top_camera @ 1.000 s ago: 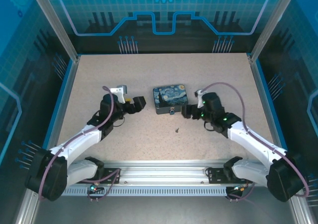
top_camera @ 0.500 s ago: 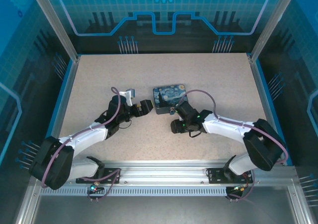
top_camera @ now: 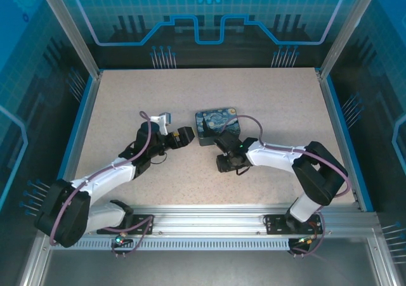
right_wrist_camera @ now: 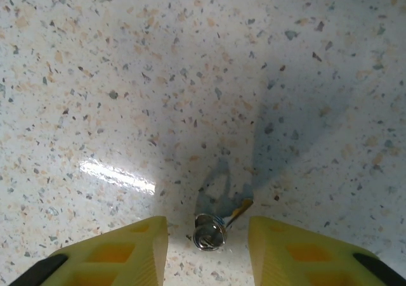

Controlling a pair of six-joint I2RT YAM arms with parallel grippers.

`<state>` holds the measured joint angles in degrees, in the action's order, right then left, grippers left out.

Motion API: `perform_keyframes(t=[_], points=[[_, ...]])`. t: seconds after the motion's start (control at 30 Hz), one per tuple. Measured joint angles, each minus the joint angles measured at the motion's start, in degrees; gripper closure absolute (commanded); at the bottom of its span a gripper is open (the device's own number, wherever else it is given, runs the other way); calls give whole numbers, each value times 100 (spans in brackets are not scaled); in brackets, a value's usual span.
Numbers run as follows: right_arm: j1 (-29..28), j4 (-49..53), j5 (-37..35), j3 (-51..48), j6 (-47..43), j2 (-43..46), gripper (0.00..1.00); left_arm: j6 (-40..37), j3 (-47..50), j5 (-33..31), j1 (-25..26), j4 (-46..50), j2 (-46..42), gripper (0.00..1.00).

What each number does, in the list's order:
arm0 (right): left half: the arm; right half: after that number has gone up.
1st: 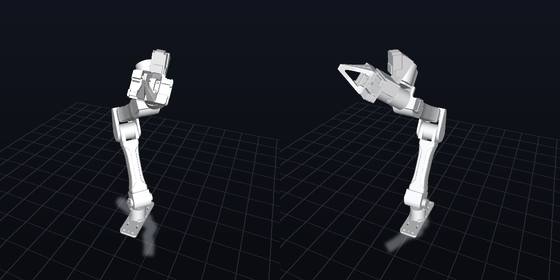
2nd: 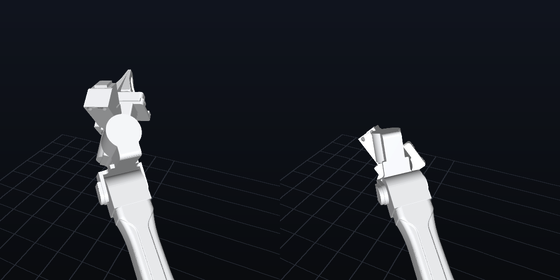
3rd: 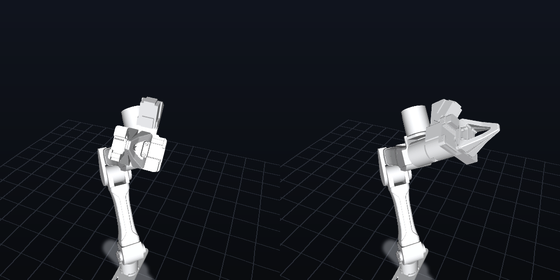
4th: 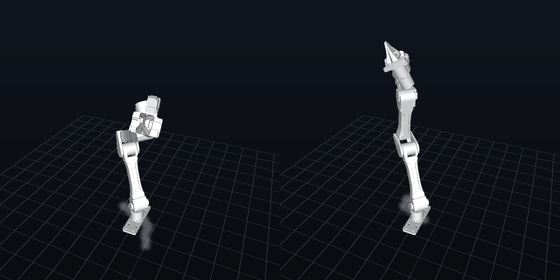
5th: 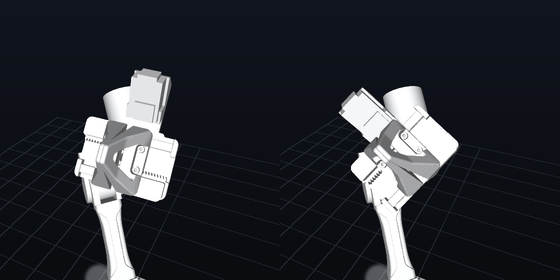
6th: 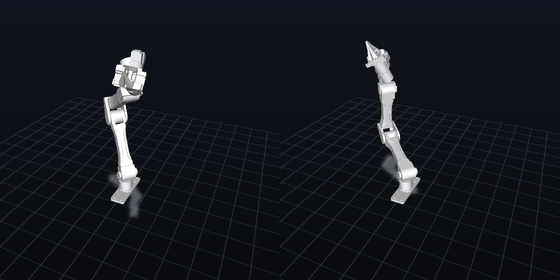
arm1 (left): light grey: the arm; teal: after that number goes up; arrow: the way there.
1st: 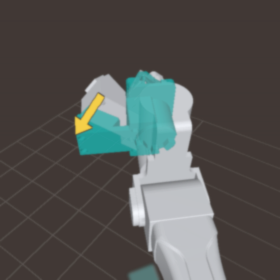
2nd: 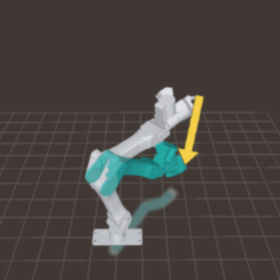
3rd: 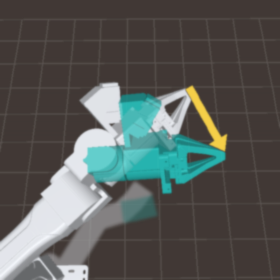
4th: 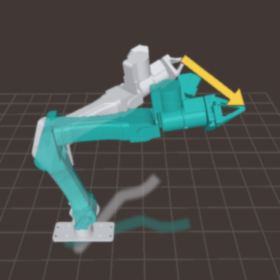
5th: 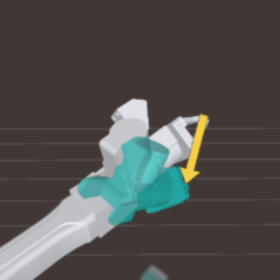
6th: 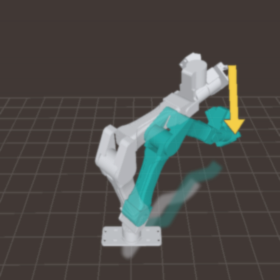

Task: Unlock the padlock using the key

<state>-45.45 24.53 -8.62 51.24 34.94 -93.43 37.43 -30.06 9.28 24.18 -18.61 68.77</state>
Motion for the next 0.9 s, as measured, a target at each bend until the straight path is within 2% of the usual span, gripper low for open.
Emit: perform_keyframes(t=[0.23, 0.53, 0.9], points=[[-13, 168, -68, 168, -50, -46, 70, -2, 0, -2, 0, 37, -17, 1], [-61, 299, -146, 201, -63, -216, 72, -7, 0, -31, 0, 92, -39, 1], [-133, 389, -192, 280, -85, -332, 87, -9, 0, -44, 4, 184, -76, 1]])
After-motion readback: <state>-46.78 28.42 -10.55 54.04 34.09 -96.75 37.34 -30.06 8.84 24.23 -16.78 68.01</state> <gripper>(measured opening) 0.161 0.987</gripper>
